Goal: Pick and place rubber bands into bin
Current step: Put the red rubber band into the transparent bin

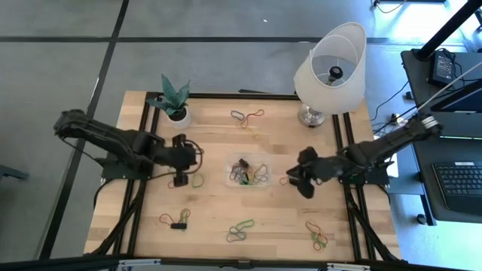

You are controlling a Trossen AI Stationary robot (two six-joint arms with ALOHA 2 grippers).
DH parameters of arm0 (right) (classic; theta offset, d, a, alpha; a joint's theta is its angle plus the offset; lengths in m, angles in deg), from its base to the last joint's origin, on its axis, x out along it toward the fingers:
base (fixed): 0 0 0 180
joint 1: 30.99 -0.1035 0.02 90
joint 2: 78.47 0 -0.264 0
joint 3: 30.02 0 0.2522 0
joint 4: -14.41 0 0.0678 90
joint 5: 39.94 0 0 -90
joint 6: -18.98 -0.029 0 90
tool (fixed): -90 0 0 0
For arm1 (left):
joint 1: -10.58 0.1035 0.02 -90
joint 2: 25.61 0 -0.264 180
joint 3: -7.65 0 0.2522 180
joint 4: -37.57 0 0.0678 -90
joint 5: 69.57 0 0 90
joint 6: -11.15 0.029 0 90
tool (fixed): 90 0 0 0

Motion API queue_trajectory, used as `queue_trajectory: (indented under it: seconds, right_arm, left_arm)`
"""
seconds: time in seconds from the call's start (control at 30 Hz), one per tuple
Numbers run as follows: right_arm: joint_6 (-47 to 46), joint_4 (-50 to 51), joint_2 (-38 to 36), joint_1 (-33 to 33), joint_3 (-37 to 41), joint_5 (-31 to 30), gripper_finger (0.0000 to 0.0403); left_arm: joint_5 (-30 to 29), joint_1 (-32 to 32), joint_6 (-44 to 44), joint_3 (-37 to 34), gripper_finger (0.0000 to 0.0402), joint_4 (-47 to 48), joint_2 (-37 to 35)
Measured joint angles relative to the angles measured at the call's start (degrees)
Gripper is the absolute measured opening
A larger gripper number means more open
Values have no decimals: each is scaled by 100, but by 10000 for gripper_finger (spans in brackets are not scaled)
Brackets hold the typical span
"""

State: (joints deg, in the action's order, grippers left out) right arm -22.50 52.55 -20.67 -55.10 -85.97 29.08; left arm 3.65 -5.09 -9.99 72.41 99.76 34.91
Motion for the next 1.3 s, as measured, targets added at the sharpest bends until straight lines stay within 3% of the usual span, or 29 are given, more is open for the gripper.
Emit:
queue_trajectory:
  seconds: [0.27,0.43,0.57,0.77,1.13,1.3]
  right_arm:
    - [234,-1830,-903,-289,1810,-39,6]
    - [-233,-2027,-867,-287,2243,-39,20]
    - [-336,-2040,-871,-287,2313,-41,23]
    - [-322,-2218,-871,-287,2310,-41,20]
    - [-307,-2254,-871,-287,2310,-41,7]
    - [-307,-2251,-871,-286,2310,-41,12]
  left_arm:
    - [316,-694,-1608,833,3,1065,1189]
    - [412,-1217,-2517,1074,3,1237,1713]
    - [880,-1633,-3163,1080,3,1703,2024]
    - [1826,-2268,-2711,1077,16,1831,2486]
    - [1831,-3273,-2809,789,129,1400,3248]
    - [1830,-3559,-3053,585,154,952,3483]
